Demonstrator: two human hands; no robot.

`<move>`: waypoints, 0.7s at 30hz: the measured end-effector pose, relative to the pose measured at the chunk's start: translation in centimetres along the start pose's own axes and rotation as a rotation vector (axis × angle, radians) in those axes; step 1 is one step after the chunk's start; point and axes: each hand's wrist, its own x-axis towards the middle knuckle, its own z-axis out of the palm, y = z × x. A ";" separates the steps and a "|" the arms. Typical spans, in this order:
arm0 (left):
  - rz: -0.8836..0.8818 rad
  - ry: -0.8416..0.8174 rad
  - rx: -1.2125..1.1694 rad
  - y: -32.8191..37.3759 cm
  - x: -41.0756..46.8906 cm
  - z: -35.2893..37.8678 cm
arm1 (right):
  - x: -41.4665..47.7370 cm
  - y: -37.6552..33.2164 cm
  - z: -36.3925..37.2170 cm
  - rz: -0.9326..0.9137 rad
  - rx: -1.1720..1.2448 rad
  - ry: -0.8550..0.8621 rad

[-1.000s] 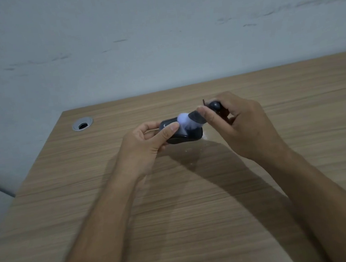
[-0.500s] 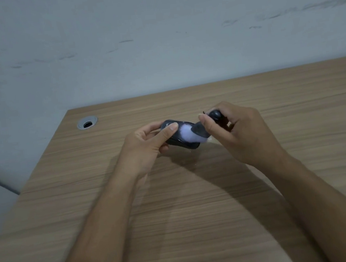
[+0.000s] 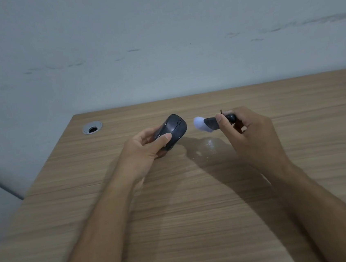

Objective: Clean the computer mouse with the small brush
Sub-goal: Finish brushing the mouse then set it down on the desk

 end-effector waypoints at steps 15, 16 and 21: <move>0.716 0.046 0.581 0.0 -2.1 3.0 | -0.6 -3.0 0.3 -0.102 0.110 0.003; 0.756 0.044 0.580 0.1 -2.0 2.9 | -0.3 -2.4 0.1 -0.076 0.082 0.028; 0.867 0.019 0.637 0.3 -2.3 3.1 | 0.6 -0.4 -0.7 0.053 0.047 0.075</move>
